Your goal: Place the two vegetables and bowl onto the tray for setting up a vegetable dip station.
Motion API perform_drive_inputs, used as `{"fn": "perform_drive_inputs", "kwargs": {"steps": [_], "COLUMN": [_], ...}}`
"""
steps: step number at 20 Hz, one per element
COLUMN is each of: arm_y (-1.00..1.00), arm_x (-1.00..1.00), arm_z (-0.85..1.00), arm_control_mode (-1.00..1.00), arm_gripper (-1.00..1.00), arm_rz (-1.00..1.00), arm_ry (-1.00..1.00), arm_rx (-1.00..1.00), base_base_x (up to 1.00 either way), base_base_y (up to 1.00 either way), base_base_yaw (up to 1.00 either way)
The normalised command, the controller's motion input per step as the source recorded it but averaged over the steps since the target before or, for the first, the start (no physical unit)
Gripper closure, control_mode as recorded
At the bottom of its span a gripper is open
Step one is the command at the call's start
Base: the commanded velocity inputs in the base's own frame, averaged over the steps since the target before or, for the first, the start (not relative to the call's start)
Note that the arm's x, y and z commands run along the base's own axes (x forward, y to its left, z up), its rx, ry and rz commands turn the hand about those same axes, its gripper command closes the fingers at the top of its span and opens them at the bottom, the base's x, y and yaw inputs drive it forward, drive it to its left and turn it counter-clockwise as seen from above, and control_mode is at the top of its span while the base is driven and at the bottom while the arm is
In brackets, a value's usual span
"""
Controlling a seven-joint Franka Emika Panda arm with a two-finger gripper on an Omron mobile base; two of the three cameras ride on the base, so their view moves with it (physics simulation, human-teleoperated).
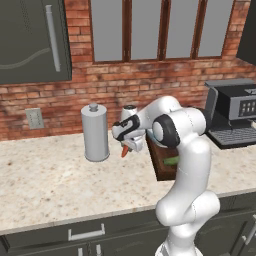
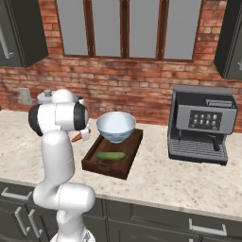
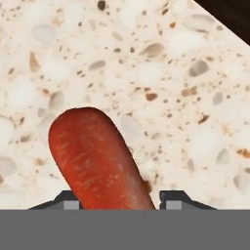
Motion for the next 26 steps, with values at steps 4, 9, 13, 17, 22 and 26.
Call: {"fn": "perform_drive_inputs", "kwargs": {"steps": [4, 9, 13, 17, 22, 26], "arm_y": [0.00, 0.00, -0.01, 0.00, -0.06, -0.05], "arm_x": [-0.07, -0.26, -0.38, -0.41, -0.45, -0.46], "arm_z": [0.08, 0.23, 0.26, 0.26, 0.25, 0.26], "arm_control_mode": [-1.00, -1.00, -1.00, -1.00, -1.00, -1.00], "arm_gripper": [1.00, 1.00, 1.00, 1.00, 1.00, 1.00], "arm_rz": [0.00, 0.00, 0.00, 0.00, 0.00, 0.00], "arm_ry": [0.06, 0.01, 0.00, 0.00, 0.00, 0.00], "arm_rx": [0.00, 0.01, 0.03, 0.03, 0.05, 0.06], "base_base_x": [0.00, 0.00, 0.00, 0.00, 0.00, 0.00], "base_base_y": [0.00, 0.00, 0.00, 0.00, 0.00, 0.00], "base_base_yaw": [0.00, 0.00, 0.00, 0.00, 0.00, 0.00]}}
